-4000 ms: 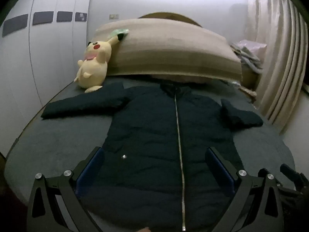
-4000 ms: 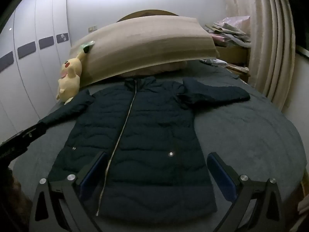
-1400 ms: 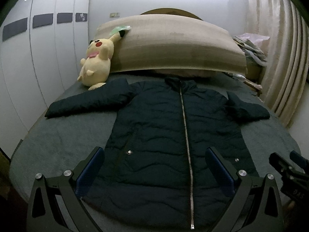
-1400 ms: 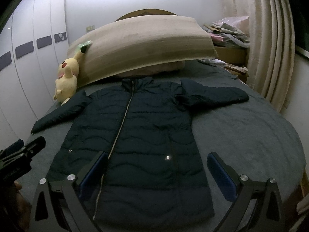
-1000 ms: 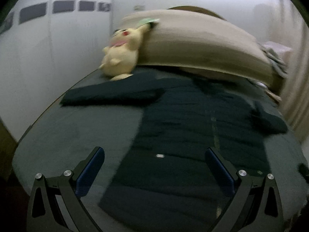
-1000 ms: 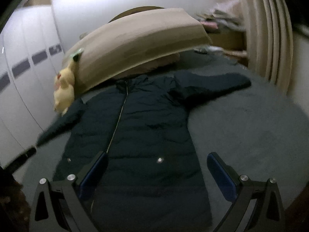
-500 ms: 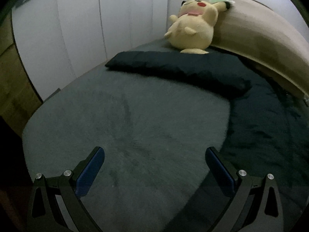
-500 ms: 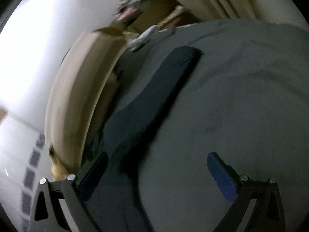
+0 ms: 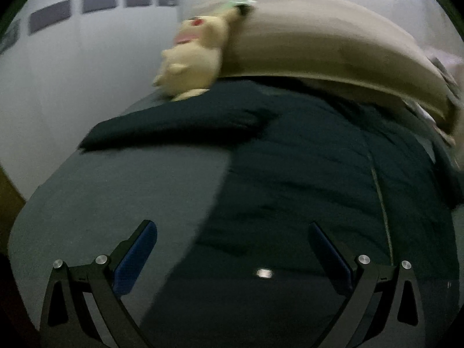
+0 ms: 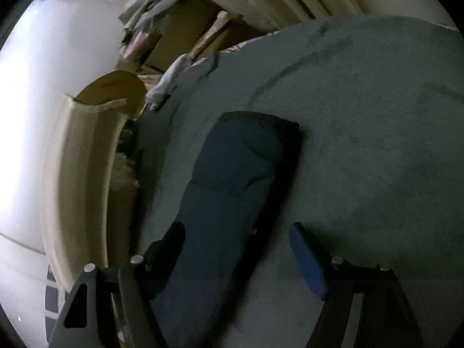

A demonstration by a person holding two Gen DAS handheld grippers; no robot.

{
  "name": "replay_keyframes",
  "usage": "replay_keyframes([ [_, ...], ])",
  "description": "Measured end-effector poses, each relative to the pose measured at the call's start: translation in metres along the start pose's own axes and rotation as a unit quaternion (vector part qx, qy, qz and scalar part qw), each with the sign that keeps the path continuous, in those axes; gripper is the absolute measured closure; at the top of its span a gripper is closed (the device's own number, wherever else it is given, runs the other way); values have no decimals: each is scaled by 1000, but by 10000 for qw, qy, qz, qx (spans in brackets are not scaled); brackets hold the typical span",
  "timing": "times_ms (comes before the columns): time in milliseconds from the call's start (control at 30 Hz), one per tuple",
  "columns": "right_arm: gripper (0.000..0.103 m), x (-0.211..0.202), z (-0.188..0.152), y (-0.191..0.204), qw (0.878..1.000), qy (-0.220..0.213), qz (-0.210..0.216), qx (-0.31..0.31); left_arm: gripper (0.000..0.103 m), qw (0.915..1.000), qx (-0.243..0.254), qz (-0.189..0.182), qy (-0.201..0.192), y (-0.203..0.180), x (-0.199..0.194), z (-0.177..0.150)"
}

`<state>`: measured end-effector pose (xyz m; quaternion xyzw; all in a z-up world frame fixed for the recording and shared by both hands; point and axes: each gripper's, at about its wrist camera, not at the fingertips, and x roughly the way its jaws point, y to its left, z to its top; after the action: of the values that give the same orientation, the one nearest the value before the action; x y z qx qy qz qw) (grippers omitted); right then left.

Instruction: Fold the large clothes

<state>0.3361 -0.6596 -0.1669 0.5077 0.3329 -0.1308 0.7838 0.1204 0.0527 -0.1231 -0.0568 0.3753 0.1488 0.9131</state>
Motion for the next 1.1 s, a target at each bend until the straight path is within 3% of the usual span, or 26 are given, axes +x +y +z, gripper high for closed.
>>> replay_keyframes([
  [33, 27, 5, 3, -2, 10000, -1, -29, 6, 0, 10000, 75, -30, 30, -4, 2, -1],
  [67, 37, 10, 6, -3, 10000, 5, -38, -5, 0, 9998, 193, -80, 71, -10, 5, -4],
  [167, 78, 26, 14, 7, 9985, 163, -461, -229, 0, 9986, 461, -58, 265, -23, 14, -14],
  [200, 84, 25, 12, 8, 9978, 180, -553, -327, 0, 9983, 474, -51, 344, -24, 19, -16],
  [267, 91, 18, 12, 30, 9944, 16, -682, -809, 0, 9974, 471, -96, 541, -25, 27, -20],
  [367, 93, -5, 2, 77, 9845, -270, -622, -1618, 0, 9971, 358, -179, 642, -23, 33, -25],
  [567, 94, -54, -54, 186, 9528, -703, -90, -2952, 0, 9972, 289, -230, 645, -23, 31, -32],
  [700, 94, -71, -134, 252, 9219, -626, 469, -3794, 0, 9971, 182, -328, 659, -20, 34, -33],
  [767, 94, -71, -192, 278, 9021, -443, 717, -4232, 0, 9971, 163, -336, 665, -19, 35, -31],
  [900, 94, -47, -285, 296, 8790, 148, 919, -4676, 0, 9964, 72, -412, 738, -14, 33, -28],
  [1000, 91, -21, -328, 286, 8781, 637, 921, -4653, 0, 9956, -103, -512, 781, -6, 27, -25],
  [1033, 88, -10, -338, 282, 8757, 935, 927, -4645, 0, 9954, -124, -552, 777, -4, 26, -24],
  [1100, 41, 2, -351, 261, 8751, 1350, 870, -4564, 0, 9960, -173, -569, 662, 2, 17, -19],
])
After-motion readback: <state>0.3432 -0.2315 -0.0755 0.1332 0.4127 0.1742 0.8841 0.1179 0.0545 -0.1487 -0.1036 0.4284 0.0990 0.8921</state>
